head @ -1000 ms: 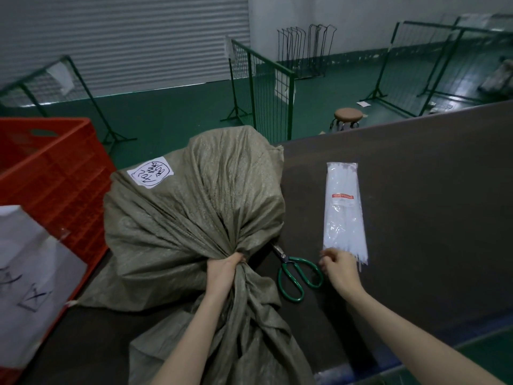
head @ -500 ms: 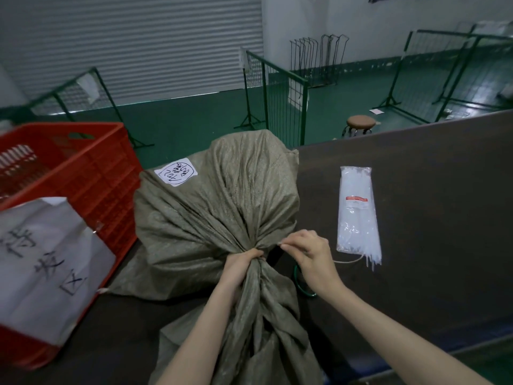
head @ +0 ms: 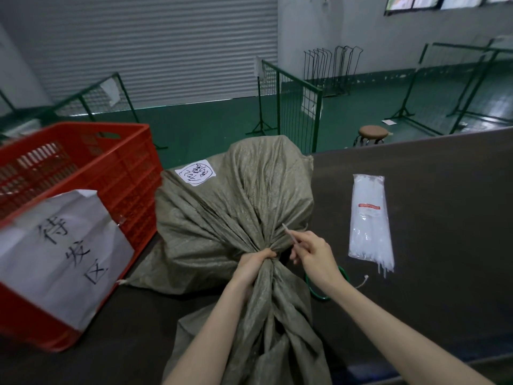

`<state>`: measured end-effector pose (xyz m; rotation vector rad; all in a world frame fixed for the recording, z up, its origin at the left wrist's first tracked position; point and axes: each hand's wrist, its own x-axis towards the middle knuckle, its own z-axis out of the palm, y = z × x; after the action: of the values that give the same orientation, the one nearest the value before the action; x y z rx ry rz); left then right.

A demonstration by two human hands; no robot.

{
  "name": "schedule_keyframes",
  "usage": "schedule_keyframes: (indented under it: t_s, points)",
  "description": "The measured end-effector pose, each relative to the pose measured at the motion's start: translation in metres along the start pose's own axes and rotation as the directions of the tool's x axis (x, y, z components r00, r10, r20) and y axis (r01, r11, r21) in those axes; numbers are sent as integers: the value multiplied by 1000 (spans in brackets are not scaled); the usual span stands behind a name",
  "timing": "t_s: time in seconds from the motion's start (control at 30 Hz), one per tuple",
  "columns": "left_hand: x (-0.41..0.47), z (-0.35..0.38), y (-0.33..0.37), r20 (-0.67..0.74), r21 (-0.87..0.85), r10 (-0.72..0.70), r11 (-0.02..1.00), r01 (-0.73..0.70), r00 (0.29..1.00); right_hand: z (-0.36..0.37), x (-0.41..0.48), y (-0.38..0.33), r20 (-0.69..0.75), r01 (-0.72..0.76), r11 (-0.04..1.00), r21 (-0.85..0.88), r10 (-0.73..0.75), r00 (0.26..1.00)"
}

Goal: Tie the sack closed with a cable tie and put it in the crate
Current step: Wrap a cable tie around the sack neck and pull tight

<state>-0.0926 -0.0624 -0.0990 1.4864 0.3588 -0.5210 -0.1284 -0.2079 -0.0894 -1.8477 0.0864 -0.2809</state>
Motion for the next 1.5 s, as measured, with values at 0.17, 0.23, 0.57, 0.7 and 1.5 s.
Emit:
schedule_keyframes:
  t_s: [0.17,0.23,0.57,0.7,1.5]
  points:
    - [-4,1,0,34,-67,-4,998,6,999,-8,-6,-1,-48,96,989,-109,-102,994]
    - [-6,2,0,31,-82,-3,997,5,1000,-13,-6,3,-47,83,979,-184,-93,995]
    - [-11,6,2,-8,-156,-57,986,55,998,-27,0,20,178,-186,786,-589,352,919]
    - [-15,6,3,-18,-190,-71,980,66,997,-16,5,12,305,-47,713,-700,357,883]
    - [-22,13,-16,-360,-462,-10,871,-169,933,17,13,-7,353,-120,835,-537,351,867]
